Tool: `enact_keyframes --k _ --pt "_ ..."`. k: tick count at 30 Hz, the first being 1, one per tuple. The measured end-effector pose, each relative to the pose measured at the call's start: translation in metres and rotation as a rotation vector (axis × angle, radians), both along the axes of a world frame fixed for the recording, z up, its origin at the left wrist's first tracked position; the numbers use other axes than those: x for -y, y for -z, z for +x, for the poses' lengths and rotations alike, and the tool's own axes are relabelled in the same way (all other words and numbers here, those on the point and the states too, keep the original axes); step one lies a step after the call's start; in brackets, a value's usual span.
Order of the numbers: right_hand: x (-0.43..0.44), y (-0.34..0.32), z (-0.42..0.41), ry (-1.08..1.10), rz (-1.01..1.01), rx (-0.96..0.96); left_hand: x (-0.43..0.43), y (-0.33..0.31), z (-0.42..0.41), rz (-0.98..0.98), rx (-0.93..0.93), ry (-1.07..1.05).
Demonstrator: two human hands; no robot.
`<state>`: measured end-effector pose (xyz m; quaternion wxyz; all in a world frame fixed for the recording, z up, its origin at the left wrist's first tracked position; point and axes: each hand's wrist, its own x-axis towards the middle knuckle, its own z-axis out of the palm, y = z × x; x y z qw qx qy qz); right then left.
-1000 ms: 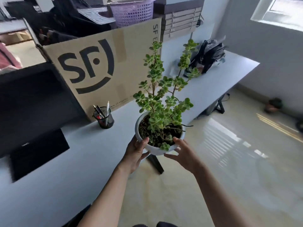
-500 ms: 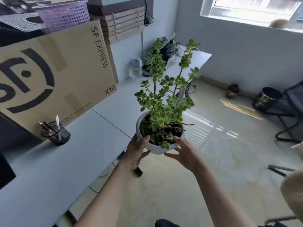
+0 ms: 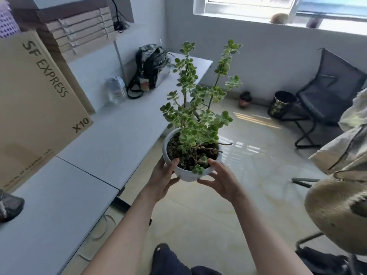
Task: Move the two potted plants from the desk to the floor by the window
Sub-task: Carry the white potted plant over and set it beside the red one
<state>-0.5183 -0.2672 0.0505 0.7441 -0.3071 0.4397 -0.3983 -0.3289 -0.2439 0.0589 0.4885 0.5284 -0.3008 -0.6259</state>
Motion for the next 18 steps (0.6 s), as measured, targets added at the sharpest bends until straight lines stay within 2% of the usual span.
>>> enact_keyframes --k 18 --pt "0.186 0.003 -0.049 0.257 -0.015 -0.033 0.241 0.003 -0.045 0.005 -0.031 0.311"
